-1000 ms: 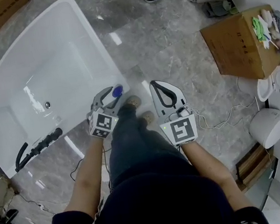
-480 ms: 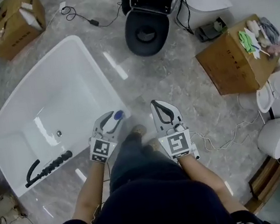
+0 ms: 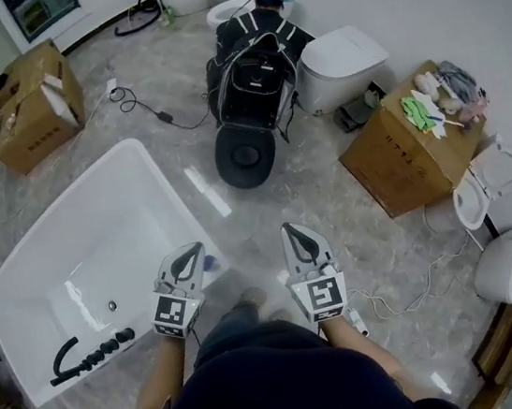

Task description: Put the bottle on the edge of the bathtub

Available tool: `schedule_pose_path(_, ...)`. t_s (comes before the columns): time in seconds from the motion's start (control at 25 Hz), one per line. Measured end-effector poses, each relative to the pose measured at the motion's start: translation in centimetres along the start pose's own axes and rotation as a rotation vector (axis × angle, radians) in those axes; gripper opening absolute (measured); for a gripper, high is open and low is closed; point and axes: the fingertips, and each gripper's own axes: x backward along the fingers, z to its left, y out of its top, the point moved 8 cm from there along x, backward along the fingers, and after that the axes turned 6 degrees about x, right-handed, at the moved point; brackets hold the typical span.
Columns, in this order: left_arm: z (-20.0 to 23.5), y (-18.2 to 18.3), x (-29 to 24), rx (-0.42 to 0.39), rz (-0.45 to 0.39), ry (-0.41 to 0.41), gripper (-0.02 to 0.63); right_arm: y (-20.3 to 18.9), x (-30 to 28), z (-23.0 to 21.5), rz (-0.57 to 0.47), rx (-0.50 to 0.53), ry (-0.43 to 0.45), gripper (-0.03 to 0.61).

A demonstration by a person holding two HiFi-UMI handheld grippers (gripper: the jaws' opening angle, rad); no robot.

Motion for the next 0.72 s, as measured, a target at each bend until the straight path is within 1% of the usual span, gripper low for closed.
schedule_pose_path(0.16, -0.7, 4.4, -0.6, -0.051, -0.071, -0.006, 0.002, 1.1, 1.7, -1.7, -0.020, -0.007, -0.073, 0.017)
schedule_pose_path(0.4, -2.6, 9.7, -2.2, -0.007, -0.153, 0.018, 0.002, 2.8, 5.8, -5.0, -0.039, -0.004, -0.224, 0.017)
schedule_pose_path(0.52, -4.6, 12.2, -3.6, -0.020, -0.194, -0.036, 0.002, 3.4, 8.8, -6.4, -0.051, 0.001, -0.327, 0.017)
schedule_pose_path(0.72, -9.9, 15.5, -6.6, -0.058, -0.251, -0.185, 0.002, 4.0, 15.0, -8.8, -0.069, -0.011, -0.524, 0.017)
